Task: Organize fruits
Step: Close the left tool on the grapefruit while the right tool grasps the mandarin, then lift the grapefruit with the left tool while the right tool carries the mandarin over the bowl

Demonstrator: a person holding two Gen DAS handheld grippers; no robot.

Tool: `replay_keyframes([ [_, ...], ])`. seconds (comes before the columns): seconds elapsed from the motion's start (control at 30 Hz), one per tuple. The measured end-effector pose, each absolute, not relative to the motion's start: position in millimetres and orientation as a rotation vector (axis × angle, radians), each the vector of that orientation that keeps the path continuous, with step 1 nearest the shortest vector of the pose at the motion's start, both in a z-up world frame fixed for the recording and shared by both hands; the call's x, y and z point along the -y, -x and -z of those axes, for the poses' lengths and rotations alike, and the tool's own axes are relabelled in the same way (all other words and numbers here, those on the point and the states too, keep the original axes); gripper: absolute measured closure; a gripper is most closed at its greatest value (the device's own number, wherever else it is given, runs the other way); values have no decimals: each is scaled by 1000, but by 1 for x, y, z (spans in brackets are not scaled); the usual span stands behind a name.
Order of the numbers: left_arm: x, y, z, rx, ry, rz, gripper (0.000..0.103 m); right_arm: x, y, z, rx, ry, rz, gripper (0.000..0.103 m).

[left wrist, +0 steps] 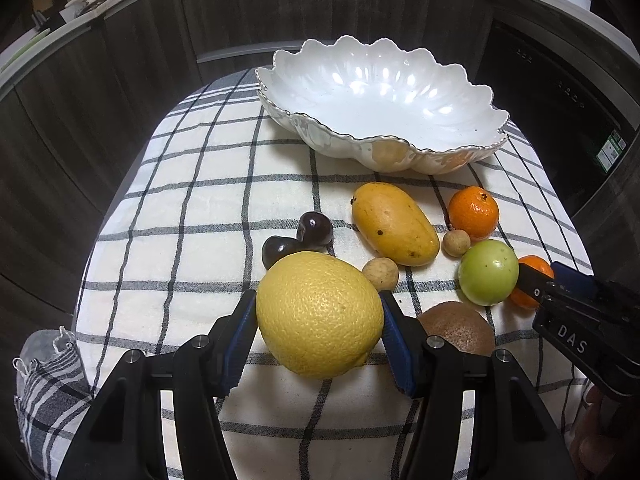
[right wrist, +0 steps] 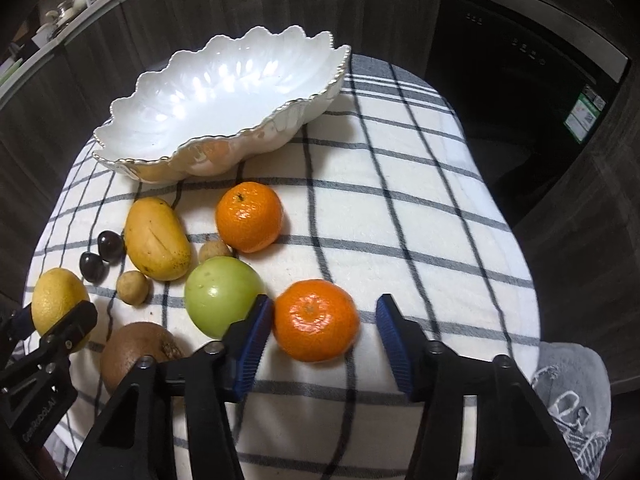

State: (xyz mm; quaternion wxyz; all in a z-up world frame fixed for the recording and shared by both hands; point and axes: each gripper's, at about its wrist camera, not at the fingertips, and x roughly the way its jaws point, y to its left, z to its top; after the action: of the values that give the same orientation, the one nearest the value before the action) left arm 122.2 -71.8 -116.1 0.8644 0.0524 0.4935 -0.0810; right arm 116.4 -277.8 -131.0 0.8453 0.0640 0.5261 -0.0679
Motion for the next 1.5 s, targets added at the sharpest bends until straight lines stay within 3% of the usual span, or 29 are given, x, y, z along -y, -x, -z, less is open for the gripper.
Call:
replay_keyframes([
  [0.77,70,-117,105,-981,-124,148,45,276,-120,142,-1087,-130,97,57],
  [1.5,59,-123,49,-851,-57,162,45,263,-113,52,-898,-105,68,57],
])
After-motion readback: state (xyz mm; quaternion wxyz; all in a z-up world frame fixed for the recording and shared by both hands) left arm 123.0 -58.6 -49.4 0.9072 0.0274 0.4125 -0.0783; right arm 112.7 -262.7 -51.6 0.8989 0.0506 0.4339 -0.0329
